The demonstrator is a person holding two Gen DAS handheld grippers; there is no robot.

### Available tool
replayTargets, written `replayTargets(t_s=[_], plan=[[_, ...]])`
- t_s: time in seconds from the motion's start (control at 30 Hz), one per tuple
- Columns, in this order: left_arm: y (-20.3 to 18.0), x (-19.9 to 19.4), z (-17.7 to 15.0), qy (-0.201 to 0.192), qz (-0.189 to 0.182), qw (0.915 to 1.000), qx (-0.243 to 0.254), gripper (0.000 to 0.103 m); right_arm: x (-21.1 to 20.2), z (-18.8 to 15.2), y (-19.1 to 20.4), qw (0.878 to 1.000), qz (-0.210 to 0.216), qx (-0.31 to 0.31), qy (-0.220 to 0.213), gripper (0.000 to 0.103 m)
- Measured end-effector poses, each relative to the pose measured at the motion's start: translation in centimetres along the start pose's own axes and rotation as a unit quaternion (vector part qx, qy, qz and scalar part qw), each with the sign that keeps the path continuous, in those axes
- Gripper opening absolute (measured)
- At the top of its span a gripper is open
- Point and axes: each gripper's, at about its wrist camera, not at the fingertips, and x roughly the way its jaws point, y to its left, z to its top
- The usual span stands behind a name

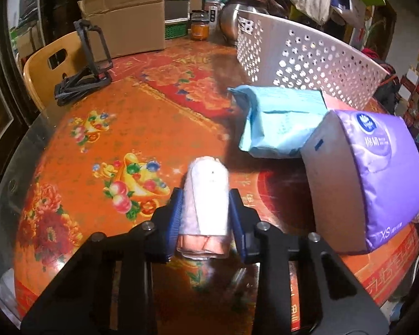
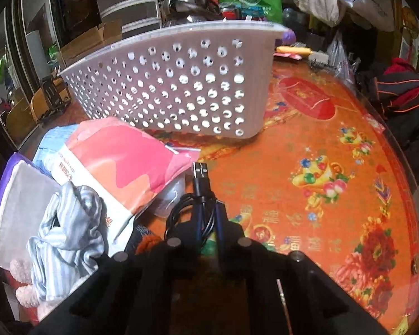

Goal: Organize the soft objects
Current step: 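Carry the towel and cable into the white basket and open both tools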

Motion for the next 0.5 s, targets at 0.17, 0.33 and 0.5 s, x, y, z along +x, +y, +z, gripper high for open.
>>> replayTargets(t_s=[0.17, 0.33, 0.5], plan=[[0.5, -1.0, -0.1, -0.014, 0.011, 0.9998, -0.006, 0.03, -0.8, -0.4, -0.5, 1.0, -0.001, 0.011, -0.012, 0.008], [0.5, -1.7, 0.3, -0.024, 0.013, 0.9996, -0.005, 0.03, -2.1, -0.5, -1.1, 0.999, -0.002, 0.018, -0.027, 0.008], [-0.2, -2.6, 1.3, -0.034, 0.014, 0.9993, -0.004, 0.03, -3.7, -0.2, -1.2, 0.999, 0.001, 0.017, -0.044, 0.008]])
